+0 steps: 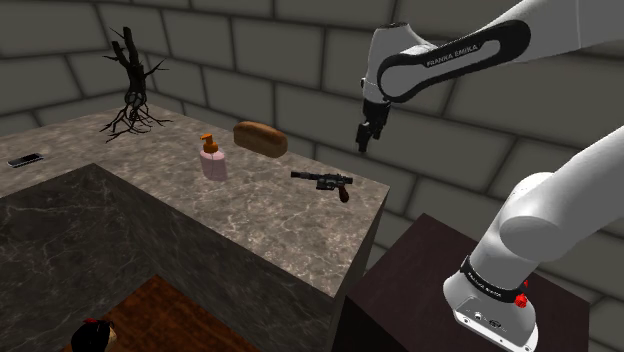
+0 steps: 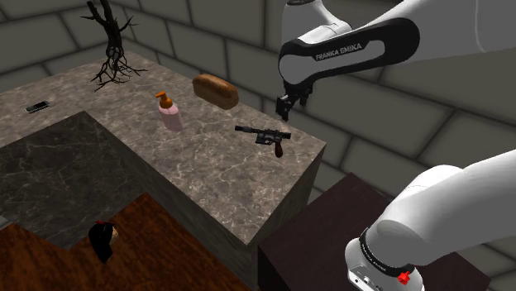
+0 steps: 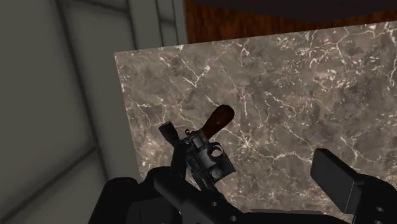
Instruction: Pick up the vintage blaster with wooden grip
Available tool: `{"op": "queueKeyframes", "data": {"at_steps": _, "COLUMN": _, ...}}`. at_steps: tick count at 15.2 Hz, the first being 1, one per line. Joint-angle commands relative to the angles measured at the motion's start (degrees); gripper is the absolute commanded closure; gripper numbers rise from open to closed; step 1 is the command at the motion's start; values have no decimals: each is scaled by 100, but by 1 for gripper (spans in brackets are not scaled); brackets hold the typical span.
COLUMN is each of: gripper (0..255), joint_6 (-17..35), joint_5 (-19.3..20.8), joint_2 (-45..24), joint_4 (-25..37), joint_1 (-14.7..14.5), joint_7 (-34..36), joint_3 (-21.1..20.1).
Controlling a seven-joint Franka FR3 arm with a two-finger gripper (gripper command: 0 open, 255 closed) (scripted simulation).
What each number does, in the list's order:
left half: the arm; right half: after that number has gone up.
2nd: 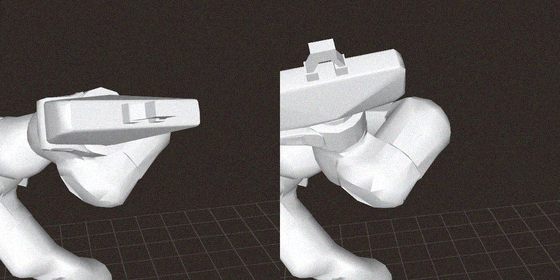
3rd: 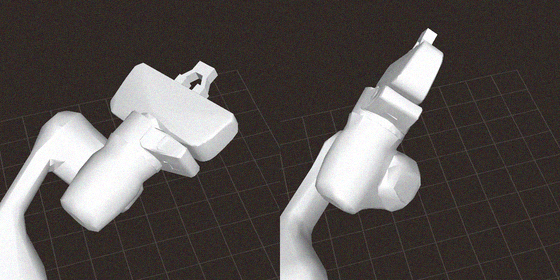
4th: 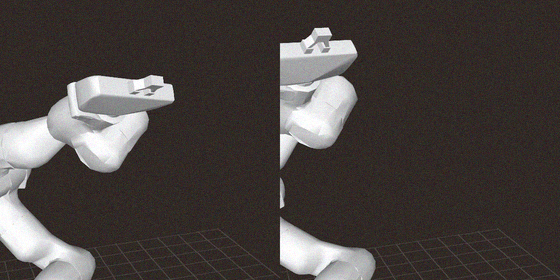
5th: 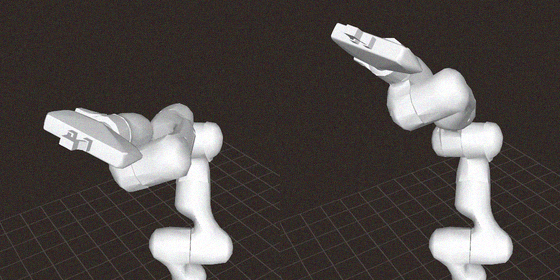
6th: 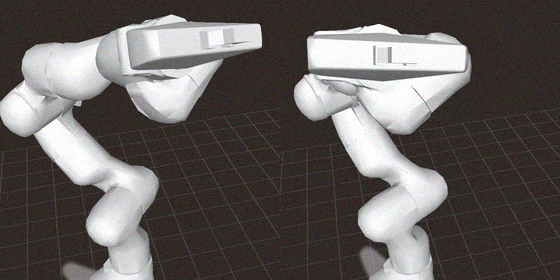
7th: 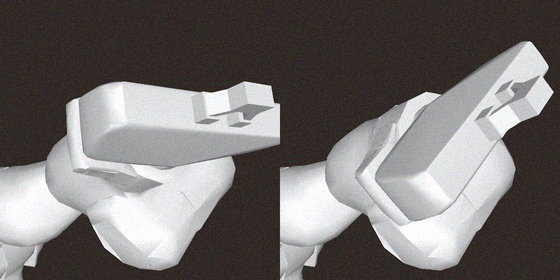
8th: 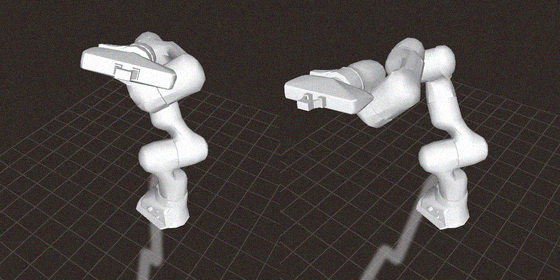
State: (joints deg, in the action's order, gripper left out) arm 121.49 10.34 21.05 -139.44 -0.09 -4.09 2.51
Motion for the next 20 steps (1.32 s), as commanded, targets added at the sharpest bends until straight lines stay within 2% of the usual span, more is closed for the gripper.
{"op": "queueKeyframes", "data": {"at_steps": 1, "gripper": 0, "joint_6": 334, "joint_5": 84, "joint_2": -398, "joint_4": 99, "joint_1": -13, "joint_7": -121, "joint_3": 17}}
{"op": "queueKeyframes", "data": {"at_steps": 11, "gripper": 0, "joint_6": 1691, "joint_5": 523, "joint_2": -2621, "joint_4": 1096, "joint_1": -5, "joint_7": -655, "joint_3": 71}}
{"op": "queueKeyframes", "data": {"at_steps": 20, "gripper": 0, "joint_6": 2323, "joint_5": 905, "joint_2": -4626, "joint_4": 2592, "joint_1": -32, "joint_7": -1061, "joint_3": 59}}
